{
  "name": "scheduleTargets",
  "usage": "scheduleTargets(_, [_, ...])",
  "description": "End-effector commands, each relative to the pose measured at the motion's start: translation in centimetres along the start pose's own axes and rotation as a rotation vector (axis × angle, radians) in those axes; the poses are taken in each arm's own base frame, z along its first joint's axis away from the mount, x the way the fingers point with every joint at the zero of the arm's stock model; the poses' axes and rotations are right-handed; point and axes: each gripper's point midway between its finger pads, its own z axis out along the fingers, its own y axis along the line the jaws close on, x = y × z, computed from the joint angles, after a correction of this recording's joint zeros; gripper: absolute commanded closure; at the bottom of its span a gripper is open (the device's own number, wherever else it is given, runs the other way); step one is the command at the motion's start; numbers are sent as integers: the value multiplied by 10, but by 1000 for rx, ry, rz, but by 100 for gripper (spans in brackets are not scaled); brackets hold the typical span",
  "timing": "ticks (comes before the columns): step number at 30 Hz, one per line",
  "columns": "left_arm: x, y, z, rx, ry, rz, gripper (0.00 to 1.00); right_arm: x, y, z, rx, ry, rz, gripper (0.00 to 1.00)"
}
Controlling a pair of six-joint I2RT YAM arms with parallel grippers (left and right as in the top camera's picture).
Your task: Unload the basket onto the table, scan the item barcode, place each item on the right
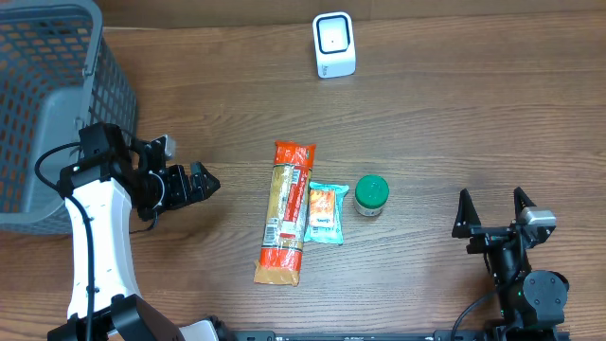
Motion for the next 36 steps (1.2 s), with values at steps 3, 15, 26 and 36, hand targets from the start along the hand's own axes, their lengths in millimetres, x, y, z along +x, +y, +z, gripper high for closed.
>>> scheduleTargets(3, [1,-4,3,21,7,34,1,2,7,0,-44,1,4,0])
scheduleTargets(15, [1,-4,3,21,7,34,0,4,52,-8,-305,51,179,0])
scheduleTargets(26, [1,-4,3,21,7,34,1,-86,39,-24,-158,-43,241,0])
scheduleTargets(36, [0,-4,3,21,4,35,1,-167,44,-2,26,366,282,0])
